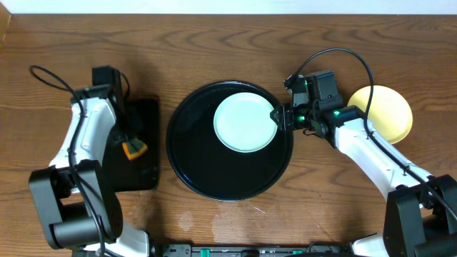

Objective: Clean dirty plates on tray and stack at the side
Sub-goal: 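Return the sponge to the black rectangular tray with the left gripper, then move the left gripper to the blue plate rim beside the right gripper, then lift the blue plate with the right gripper and tilt it up, then carry the blue plate right and set it on the yellow plate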

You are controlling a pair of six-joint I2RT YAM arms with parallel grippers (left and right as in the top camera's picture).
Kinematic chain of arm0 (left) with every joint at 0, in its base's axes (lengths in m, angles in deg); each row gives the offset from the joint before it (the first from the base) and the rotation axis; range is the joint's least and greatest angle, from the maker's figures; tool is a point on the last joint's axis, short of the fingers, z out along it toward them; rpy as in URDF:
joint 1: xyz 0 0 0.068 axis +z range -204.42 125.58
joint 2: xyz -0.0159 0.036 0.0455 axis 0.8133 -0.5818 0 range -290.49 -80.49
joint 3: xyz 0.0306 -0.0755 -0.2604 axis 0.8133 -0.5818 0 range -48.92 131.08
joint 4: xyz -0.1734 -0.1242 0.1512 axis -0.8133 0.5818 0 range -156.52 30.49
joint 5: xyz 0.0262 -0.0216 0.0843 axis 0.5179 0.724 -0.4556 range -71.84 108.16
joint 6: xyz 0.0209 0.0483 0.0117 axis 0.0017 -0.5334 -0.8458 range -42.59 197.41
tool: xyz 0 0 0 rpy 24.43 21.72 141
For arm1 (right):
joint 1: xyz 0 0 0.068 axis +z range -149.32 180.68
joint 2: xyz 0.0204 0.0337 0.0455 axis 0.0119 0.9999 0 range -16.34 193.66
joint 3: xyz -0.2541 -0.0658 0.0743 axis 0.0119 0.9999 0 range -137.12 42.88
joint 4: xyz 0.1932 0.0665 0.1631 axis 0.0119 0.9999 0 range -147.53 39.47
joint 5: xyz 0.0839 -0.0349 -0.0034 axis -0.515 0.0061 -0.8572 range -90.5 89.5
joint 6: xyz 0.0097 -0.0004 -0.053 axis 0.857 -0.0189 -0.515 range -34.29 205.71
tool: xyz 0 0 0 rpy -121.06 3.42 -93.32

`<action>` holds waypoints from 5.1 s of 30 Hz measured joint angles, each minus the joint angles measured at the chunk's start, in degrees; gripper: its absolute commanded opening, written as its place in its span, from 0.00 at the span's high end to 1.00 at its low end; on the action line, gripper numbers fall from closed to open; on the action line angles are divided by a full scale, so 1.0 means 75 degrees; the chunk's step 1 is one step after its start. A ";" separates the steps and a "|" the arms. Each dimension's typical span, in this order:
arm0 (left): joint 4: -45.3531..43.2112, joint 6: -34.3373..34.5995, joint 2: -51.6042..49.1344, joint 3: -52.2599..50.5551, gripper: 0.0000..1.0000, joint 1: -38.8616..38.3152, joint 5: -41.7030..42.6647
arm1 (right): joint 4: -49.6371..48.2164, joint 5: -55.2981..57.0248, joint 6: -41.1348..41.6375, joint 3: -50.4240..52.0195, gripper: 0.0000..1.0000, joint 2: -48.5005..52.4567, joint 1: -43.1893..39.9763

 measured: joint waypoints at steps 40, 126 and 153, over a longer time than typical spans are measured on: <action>-0.2573 0.0382 -0.1909 0.0309 0.92 -0.3346 0.3978 | 0.0146 -0.0015 0.0201 0.0003 0.66 0.0035 0.0000; 0.1311 0.0114 0.2702 0.0734 0.30 0.0198 0.2964 | 0.0117 0.5584 -0.2920 0.0023 0.99 -0.2124 0.4698; 0.1314 0.0058 0.2702 0.0734 0.15 0.0198 0.2940 | 0.0047 0.6566 -0.2600 0.0023 0.99 -0.2124 0.4744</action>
